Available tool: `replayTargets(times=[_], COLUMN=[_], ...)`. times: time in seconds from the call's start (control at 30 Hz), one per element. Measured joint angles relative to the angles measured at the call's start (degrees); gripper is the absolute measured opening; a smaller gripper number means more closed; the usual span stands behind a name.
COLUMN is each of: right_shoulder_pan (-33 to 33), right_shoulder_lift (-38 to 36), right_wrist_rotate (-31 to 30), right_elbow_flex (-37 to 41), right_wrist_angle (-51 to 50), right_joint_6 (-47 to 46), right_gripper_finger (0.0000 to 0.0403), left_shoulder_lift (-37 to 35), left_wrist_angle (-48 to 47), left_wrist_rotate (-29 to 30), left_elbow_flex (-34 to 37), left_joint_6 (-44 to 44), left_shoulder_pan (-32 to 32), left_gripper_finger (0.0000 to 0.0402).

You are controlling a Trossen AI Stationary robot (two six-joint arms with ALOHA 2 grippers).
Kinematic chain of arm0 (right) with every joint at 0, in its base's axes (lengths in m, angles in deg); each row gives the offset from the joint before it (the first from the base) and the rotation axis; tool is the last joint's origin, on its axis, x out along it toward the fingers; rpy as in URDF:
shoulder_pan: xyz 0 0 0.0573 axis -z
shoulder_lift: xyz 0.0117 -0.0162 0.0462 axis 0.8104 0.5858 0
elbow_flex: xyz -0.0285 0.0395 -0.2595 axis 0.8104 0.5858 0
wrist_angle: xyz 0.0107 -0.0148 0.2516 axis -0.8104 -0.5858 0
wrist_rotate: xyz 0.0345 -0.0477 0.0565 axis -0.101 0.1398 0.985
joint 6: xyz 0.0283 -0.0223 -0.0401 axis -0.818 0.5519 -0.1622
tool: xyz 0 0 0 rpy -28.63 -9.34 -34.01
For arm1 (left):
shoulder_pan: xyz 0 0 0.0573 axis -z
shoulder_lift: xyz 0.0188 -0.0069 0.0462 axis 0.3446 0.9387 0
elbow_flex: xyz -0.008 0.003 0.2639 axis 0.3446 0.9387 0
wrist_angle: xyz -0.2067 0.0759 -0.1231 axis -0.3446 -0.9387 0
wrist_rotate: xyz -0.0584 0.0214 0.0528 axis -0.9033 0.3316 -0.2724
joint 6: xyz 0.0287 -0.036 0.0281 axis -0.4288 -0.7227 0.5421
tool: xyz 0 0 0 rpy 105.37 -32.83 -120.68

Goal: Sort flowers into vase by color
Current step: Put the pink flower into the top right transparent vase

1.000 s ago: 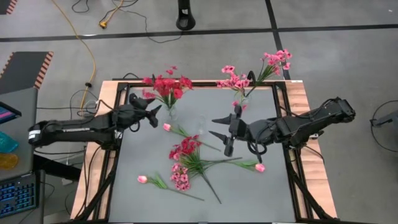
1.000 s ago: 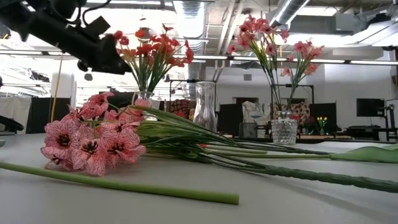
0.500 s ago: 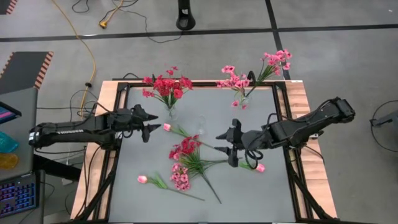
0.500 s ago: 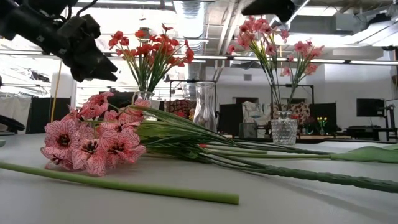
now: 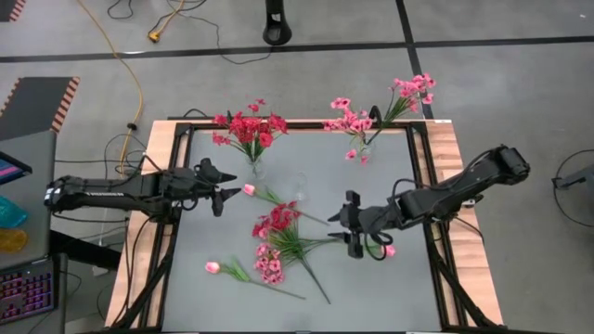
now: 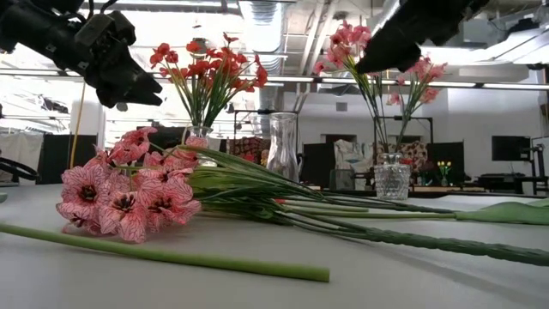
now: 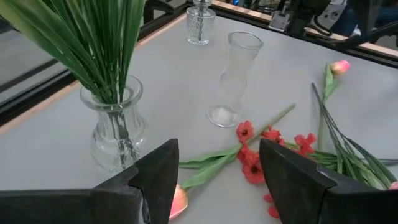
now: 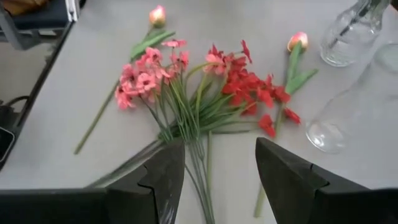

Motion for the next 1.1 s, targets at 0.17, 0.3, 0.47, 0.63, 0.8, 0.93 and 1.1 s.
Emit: replayTargets(times=[0.17, 0.3, 0.47, 0.63, 0.8, 0.93, 1.1], right_shoulder_pan=[-0.36, -1.11, -0.74, 0.95, 2.42, 2.50, 2.48], right_shoulder_lift=[2.77, 9.54, 16.53, 20.41, 23.96, 26.91, 29.18], right_wrist_rotate=[0.45, 0.77, 0.78, 3.46, 6.47, 6.94, 6.97], right_elbow_flex=[1.72, 1.77, 1.60, 0.45, 0.44, 0.44, 0.43], right_wrist_angle=[5.27, 10.49, 15.68, 16.06, 16.22, 16.50, 16.90], right_joint_6=[1.30, 8.08, 14.10, 14.52, 14.62, 15.16, 15.08], right_gripper_finger=[0.0224, 0.0224, 0.0224, 0.0224, 0.0224, 0.0224, 0.0224], left_shoulder_lift=[0.00, 0.02, 0.71, 1.46, 1.96, 1.92, 1.92], left_wrist_angle=[0.04, 0.15, 0.68, 0.55, 0.43, 0.57, 0.55], left_wrist_rotate=[0.15, 0.18, 0.22, 0.22, 0.22, 0.22, 0.47], left_elbow_flex=[0.00, 0.00, 0.00, 0.00, 0.00, 0.00, 0.00], left_joint_6=[-0.47, -0.56, -0.63, -0.63, -1.82, -3.20, -4.48], left_shoulder_pan=[0.11, 0.11, 0.11, 0.11, 0.11, 0.11, 0.11], left_gripper_finger=[0.0210, 0.0210, 0.0210, 0.0210, 0.0210, 0.0210, 0.0210])
